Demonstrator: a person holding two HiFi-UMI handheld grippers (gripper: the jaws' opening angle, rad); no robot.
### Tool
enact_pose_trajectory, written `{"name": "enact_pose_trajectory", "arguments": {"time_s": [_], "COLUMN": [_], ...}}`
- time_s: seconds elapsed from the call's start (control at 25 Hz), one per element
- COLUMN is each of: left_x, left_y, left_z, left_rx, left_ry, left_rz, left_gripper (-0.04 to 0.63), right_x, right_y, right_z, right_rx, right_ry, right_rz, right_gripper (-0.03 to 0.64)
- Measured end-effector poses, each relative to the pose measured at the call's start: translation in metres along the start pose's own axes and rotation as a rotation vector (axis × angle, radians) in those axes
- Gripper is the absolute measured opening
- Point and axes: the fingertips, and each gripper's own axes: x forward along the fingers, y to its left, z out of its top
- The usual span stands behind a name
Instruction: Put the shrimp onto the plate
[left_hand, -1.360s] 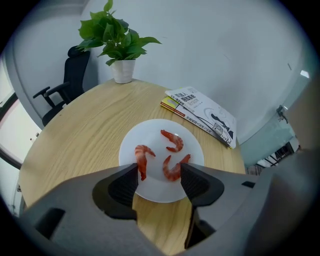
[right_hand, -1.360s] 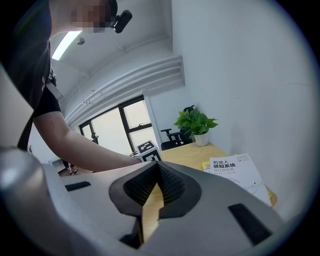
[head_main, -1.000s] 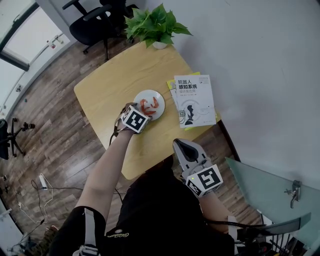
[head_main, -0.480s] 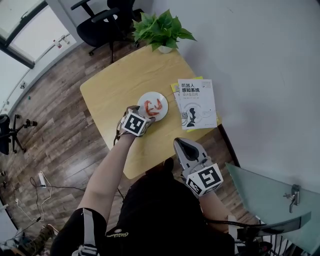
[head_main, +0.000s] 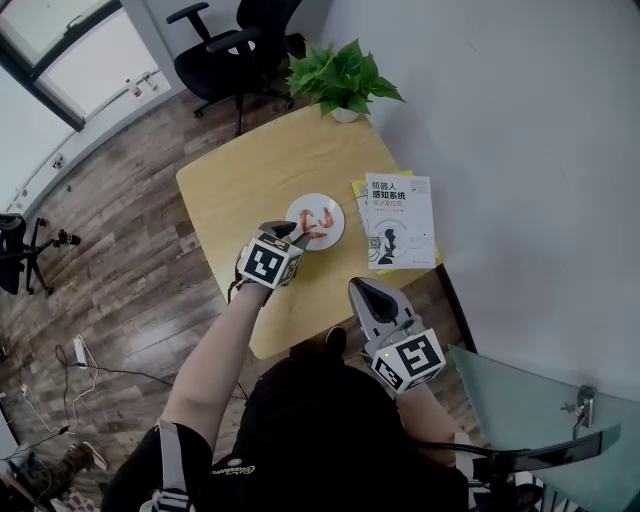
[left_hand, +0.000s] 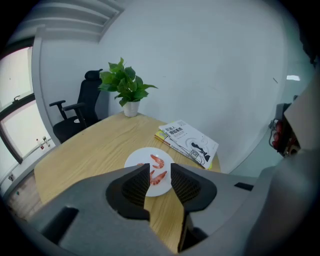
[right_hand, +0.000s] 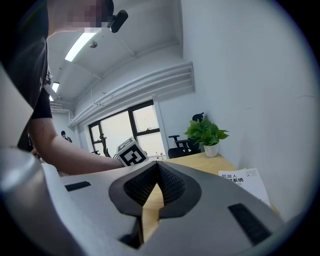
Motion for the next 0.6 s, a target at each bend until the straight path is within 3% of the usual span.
{"name": "enact_pose_trajectory", "arguments": {"time_s": [0.6], "left_x": [-0.109], "left_y": [-0.071], "left_z": [0.042], "left_rx": [-0.006], "left_ry": [-0.325], "left_rz": [0.017], "left_gripper": [0.008], "right_x": [-0.004], "right_y": [0.001], "right_z": [0.016], "right_rx": [-0.028], "right_ry": [-0.033], "right_rz": [0.018], "right_gripper": [0.003]}}
